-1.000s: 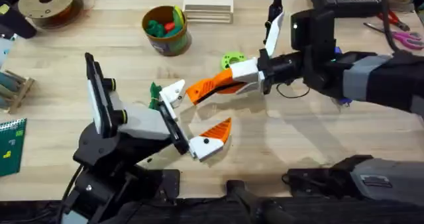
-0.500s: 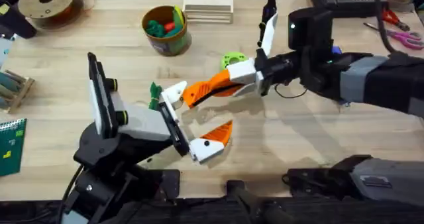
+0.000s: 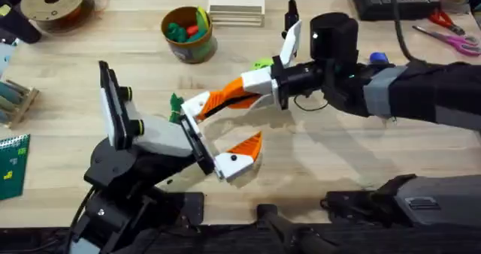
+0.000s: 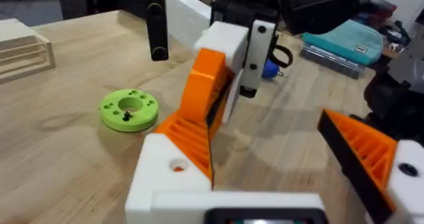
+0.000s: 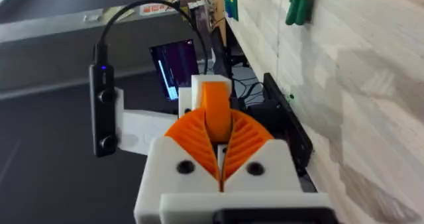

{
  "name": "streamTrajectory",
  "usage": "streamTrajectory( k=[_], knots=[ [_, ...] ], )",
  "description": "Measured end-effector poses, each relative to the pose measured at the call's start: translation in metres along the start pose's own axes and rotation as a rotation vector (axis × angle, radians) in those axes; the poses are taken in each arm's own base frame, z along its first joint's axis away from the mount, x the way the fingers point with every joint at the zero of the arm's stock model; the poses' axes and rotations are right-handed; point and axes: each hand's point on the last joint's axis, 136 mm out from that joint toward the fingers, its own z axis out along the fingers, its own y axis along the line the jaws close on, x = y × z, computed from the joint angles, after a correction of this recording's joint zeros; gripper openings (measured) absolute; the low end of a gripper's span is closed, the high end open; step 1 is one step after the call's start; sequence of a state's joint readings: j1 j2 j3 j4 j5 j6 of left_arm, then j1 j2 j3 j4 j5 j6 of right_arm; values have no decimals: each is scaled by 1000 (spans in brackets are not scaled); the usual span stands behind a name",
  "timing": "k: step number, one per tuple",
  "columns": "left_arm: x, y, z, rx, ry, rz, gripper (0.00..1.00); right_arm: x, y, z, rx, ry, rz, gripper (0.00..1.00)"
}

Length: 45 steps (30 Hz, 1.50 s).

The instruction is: Pick up the gripper from the table and insert it into the empty holder that is missing its gripper. Then pick up a screw, insert it into the mounting hole, and use the screwdriver to tighten it. Finally, clean up the table by picking up the vegetable and placing it into the bucket.

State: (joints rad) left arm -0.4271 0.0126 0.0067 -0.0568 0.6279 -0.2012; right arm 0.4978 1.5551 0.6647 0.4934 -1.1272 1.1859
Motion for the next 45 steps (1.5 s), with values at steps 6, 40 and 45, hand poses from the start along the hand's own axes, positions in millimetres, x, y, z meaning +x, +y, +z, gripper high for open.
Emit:
streamTrajectory(
  k=[6, 40, 45],
  knots=[
    [-1, 6, 0, -30, -5, -18, 987, 0, 1, 12, 17, -23, -13, 12],
    [1, -6, 0, 35, 4, 20, 987, -10, 6, 19, 9, -72, -73, 823],
    [1, -7, 0, 37, 5, 21, 987, -17, 5, 15, 14, -101, -75, 824]
  ],
)
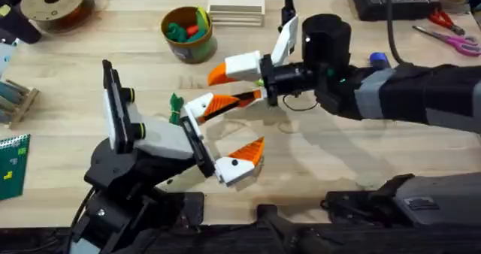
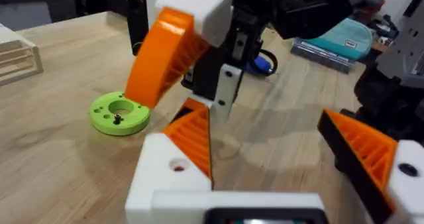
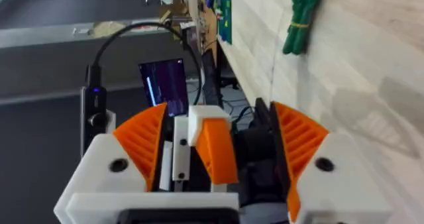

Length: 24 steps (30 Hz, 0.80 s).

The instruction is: Pick up the gripper from the table and insert it into the empty holder that is missing its gripper. Then pick up a screw, insert it into the mounting hole, and use the screwdriver to tighten it. Finally, clean up the table by picking up the vegetable and placing it into the bucket.

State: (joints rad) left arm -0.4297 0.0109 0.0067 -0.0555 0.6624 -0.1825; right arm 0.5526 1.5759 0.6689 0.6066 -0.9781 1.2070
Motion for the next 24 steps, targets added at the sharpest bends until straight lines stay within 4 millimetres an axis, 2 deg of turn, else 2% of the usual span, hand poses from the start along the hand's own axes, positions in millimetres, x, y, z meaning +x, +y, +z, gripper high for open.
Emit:
streamTrajectory(
  k=[7, 12, 15, 19, 24],
  knots=[
    [0, 0, 0, 0, 0, 1, 987, -39, -12, -30, 38, -147, -63, 826],
    [0, 0, 0, 0, 0, 3, 987, -69, -31, -57, 154, -227, -48, 829],
    [0, 0, 0, 1, 0, 3, 987, -84, -30, -69, 237, -248, -76, 828],
    [0, 0, 0, 0, 0, 3, 987, -93, -22, -77, 379, -231, -164, 830],
    [0, 0, 0, 1, 0, 3, 987, -91, -26, -86, 663, -183, -335, 830]
  ],
)
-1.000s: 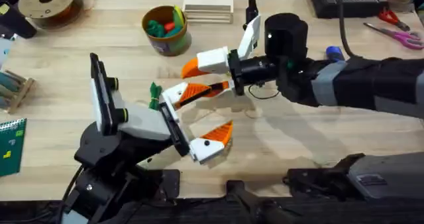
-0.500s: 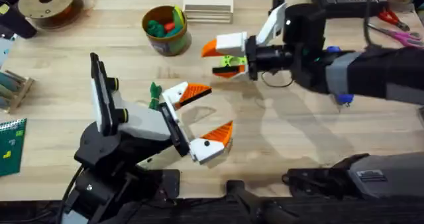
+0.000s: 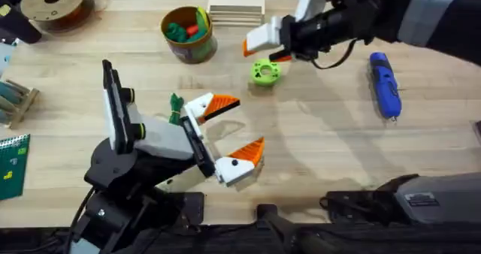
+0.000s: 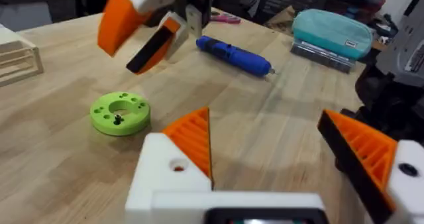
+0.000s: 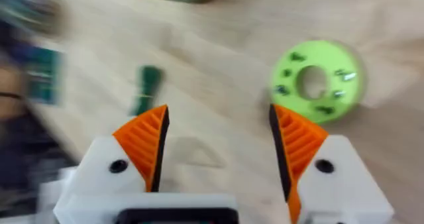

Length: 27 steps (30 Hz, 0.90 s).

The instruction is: Pick up the gripper from the table and insert it into the empty holder that is missing its gripper. Then pick up a screw, insert it into the mounting hole, and use the screwdriver to tighten it. Finally, clean up the table by picking up the vegetable and placing it into the bucket.

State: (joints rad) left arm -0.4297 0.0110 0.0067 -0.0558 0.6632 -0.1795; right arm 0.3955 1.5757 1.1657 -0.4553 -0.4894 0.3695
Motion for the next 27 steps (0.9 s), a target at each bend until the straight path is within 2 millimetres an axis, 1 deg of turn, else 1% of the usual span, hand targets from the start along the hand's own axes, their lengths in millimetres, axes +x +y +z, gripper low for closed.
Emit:
streamTrajectory(
  k=[5, 8, 10, 11, 16, 17, 20, 23, 26, 27],
  knots=[
    [0, 0, 0, 0, 0, 0, 987, 8, -10, 7, 248, 11, -258, 831],
    [0, 0, 0, 0, 0, 0, 987, 12, -11, 11, 321, 20, -362, 806],
    [0, 0, 0, 0, 0, 0, 987, 14, -13, 16, 352, 30, -405, 762],
    [0, 0, 0, 0, 0, 0, 987, 16, -16, 20, 367, 42, -419, 736],
    [0, 0, 0, 0, 0, 0, 987, 26, -36, 40, 421, 113, -439, 514],
    [0, 0, 0, 0, 0, 0, 987, 28, -39, 42, 427, 123, -440, 490],
    [0, 0, 0, 0, 0, 0, 987, 31, -46, 50, 441, 145, -436, 471],
    [0, 0, 0, 0, 0, 0, 987, 29, -47, 53, 442, 137, -441, 451],
    [0, 0, 0, 0, 0, 0, 987, 25, -45, 55, 437, 119, -449, 381],
    [0, 0, 0, 0, 0, 0, 987, 23, -45, 56, 435, 112, -451, 373]
  ],
)
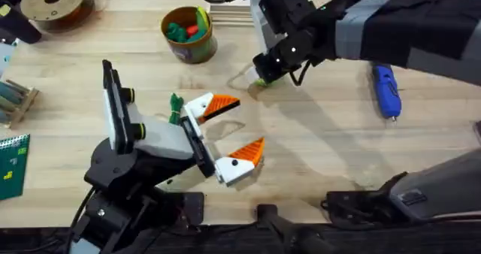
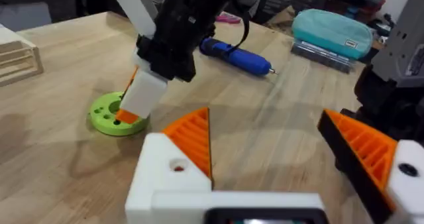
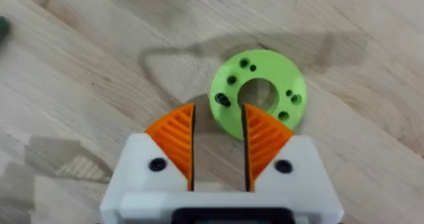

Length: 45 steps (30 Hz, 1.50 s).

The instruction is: Pick up the gripper from the table and insert it into the empty holder that is missing its gripper. Then pick up a screw, insert it into the mounting hole, and use the screwdriver to tighten it. Finally, clean up the table by picking up the vegetable and placing it into the bucket.

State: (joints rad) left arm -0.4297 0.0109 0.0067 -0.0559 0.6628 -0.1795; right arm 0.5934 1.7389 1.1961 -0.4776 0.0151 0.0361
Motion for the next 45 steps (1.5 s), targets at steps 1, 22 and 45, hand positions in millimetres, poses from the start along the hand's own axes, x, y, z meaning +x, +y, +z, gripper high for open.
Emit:
streamTrajectory(
  k=[1, 22, 45],
  knots=[
    [0, 0, 0, 0, 0, 0, 987, -1, 0, 1, 0, -3, 0, 367],
    [0, 0, 0, 0, 0, 0, 987, -4, 0, 18, -1, -11, -1, 237],
    [0, 0, 0, 0, 0, 0, 987, -1, -2, 25, 14, 10, -5, 8]
  ],
)
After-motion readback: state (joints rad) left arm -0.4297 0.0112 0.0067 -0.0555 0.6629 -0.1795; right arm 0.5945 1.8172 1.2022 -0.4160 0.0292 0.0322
